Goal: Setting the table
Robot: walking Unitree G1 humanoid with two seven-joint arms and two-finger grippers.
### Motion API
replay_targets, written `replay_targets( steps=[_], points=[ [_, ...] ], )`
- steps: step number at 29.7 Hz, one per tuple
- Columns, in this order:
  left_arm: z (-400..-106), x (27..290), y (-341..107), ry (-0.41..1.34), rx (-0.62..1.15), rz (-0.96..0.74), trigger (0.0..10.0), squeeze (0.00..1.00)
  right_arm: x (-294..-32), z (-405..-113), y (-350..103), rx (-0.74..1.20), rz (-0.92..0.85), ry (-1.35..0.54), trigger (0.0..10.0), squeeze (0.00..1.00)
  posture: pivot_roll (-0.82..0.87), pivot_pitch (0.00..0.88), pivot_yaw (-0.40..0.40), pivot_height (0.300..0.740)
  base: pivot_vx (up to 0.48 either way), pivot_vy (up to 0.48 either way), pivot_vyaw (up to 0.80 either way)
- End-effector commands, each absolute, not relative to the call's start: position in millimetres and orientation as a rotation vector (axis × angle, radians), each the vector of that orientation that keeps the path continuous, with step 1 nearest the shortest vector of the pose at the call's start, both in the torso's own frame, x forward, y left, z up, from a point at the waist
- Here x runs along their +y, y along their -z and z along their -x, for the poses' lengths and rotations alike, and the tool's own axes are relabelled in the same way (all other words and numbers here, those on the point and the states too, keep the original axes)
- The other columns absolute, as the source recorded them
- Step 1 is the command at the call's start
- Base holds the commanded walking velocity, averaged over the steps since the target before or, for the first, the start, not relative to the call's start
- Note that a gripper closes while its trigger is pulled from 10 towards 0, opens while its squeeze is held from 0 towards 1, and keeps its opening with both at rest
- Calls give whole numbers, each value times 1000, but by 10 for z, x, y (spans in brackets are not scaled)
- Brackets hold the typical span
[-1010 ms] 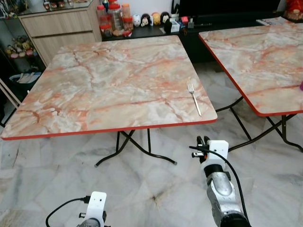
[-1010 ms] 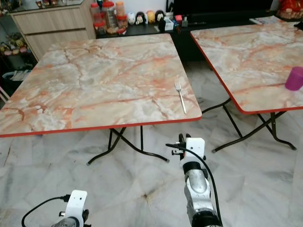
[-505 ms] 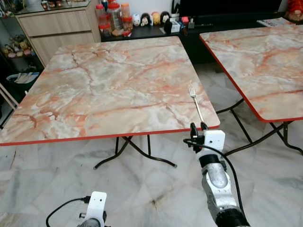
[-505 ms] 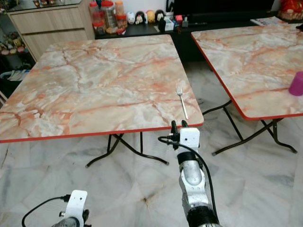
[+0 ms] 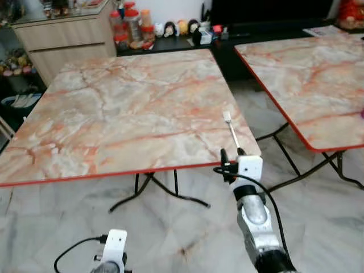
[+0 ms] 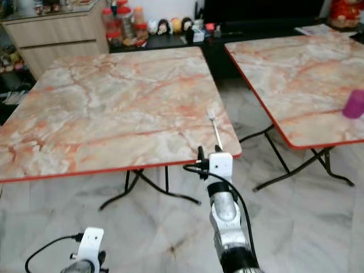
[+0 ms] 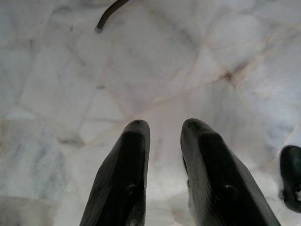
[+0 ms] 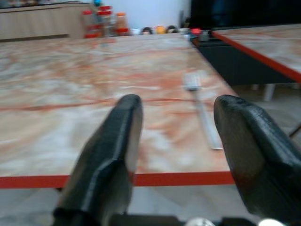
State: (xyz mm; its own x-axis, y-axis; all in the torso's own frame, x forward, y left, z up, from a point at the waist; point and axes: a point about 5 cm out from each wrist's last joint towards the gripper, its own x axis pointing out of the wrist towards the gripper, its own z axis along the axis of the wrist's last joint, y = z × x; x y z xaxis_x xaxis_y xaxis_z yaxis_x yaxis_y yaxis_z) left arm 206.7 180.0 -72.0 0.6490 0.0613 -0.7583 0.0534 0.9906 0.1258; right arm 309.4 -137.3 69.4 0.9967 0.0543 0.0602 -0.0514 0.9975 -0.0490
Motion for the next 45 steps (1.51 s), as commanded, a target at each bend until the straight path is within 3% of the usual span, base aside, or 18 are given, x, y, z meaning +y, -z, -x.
replay_targets(
  steps=[1,45],
  points=[
    [-2027,1833,739,-15,877,-145,10000,0,-1369,-3119,-731,-69,40,-43,10000,0,-60,0,49,740,0,0,0],
    [-2019,1843,742,-24,881,-145,10000,0,-1332,-3151,-733,-44,37,-47,10000,0,-58,0,48,740,268,0,0]
  ],
)
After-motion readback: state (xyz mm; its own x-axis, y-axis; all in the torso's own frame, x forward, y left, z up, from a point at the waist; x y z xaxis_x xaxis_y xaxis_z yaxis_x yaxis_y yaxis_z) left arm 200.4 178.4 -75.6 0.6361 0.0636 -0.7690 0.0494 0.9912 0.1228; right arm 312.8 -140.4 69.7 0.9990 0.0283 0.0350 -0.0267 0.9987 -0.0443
